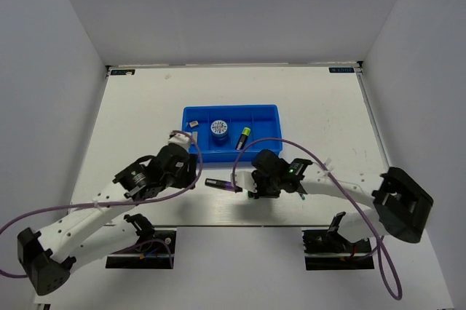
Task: Sort the stationery into containers
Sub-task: Pick up the pen from the center of the board, then place the pen in the storage box.
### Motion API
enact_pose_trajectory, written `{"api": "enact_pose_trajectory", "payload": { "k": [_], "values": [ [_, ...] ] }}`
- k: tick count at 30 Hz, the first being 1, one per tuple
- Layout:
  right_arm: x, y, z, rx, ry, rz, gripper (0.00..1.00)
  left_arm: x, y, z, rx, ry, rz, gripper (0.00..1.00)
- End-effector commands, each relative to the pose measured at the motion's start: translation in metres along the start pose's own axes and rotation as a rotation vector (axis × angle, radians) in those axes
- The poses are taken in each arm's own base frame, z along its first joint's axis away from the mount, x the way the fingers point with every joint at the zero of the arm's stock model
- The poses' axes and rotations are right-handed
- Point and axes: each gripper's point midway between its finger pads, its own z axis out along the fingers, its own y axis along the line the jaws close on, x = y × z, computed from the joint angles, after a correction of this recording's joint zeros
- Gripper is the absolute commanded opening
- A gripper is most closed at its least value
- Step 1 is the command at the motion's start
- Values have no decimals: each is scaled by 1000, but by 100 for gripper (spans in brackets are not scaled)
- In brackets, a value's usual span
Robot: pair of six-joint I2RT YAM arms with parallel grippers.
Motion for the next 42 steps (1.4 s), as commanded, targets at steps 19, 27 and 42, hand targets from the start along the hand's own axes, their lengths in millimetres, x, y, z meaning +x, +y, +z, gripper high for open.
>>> {"api": "enact_pose_trajectory", "payload": {
  "k": [19,27,42],
  "values": [
    [-44,-188,-129,664,-57,614,0,16,-85,36,433,-16,908,56],
    [-66,-225,-98,495,-131,1006,0,17,-96,62,449,-104,981,57],
    [-77,-251,-31,257,-133,1287,36,33,-107,89,466,-51,1107,61]
  ]
}}
